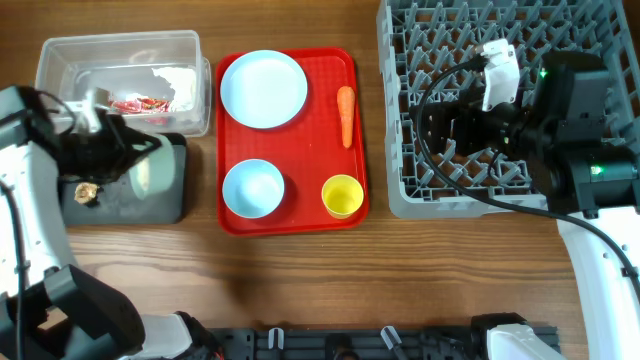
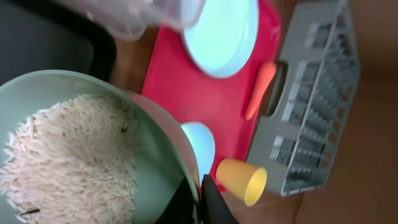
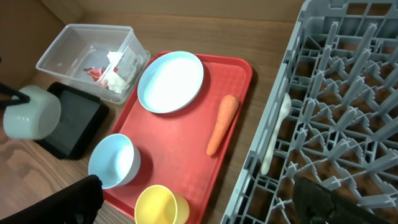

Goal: Sort waste into correct bins and load items into the dishwasher rack
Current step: 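Carry the rice bowl left and tip rice onto the black tray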

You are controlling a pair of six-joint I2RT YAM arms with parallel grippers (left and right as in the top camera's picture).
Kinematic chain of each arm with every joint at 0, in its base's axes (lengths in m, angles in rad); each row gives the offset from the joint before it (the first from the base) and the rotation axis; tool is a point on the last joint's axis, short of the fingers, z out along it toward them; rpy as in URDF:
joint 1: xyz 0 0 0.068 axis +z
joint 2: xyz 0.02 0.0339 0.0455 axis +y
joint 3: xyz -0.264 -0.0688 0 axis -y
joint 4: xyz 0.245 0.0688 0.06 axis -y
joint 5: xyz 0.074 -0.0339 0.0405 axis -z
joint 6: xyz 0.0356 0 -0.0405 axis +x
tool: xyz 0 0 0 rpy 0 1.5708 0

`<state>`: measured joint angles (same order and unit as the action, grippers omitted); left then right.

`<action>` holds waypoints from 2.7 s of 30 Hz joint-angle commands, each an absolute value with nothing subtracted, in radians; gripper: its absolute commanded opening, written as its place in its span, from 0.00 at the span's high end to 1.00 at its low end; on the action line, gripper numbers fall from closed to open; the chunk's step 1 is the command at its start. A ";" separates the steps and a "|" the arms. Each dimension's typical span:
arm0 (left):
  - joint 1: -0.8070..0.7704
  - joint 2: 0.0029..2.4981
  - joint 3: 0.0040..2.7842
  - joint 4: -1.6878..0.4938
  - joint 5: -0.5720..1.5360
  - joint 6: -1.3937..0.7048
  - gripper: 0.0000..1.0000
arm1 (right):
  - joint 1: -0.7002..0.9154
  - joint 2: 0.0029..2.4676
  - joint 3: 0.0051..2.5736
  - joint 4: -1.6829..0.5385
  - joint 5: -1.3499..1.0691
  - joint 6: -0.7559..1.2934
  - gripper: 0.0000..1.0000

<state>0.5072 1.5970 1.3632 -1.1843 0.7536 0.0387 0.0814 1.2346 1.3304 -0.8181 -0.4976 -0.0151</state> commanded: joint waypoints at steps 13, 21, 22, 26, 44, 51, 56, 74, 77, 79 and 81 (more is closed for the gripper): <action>0.605 1.784 1.357 -1.187 0.926 0.180 0.96 | 0.078 1.240 1.346 -0.822 -0.524 0.003 0.00; 0.712 1.803 1.357 -1.184 0.902 0.087 0.96 | 0.078 1.240 1.346 -0.817 -0.525 0.004 0.00; 0.725 1.812 1.357 -1.182 0.905 0.072 0.96 | 0.078 1.240 1.346 -0.817 -0.525 0.004 0.00; 0.767 1.843 1.357 -1.181 0.962 0.070 0.96 | 0.078 1.240 1.346 -0.816 -0.524 0.003 0.00; 0.783 1.860 1.357 -1.274 1.259 0.070 0.96 | 0.078 1.240 1.346 -0.827 -0.519 0.000 0.00; 0.801 1.860 1.357 -1.276 1.511 0.070 0.96 | 0.078 1.240 1.346 -0.828 -0.517 0.000 0.00; 0.826 1.860 1.357 -1.277 1.571 0.070 0.96 | 0.078 1.240 1.346 -0.828 -0.517 0.000 0.00; 0.851 1.860 1.357 -1.282 1.575 0.044 0.96 | 0.078 1.240 1.346 -0.830 -0.516 0.001 0.00; 0.849 1.860 1.357 -1.275 1.574 0.044 0.96 | 0.078 1.240 1.346 -0.830 -0.517 0.000 0.00; 0.837 1.857 1.357 -1.276 1.554 0.045 0.96 | 0.078 1.240 1.346 -0.830 -0.517 0.000 0.00; 0.817 1.844 1.358 -1.275 1.536 0.052 0.96 | 0.078 1.240 1.346 -0.828 -0.517 0.000 0.00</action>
<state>0.8421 1.8549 1.3602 -1.2766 1.5421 0.0528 0.0814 1.2346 1.3304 -0.8303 -0.5011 -0.0040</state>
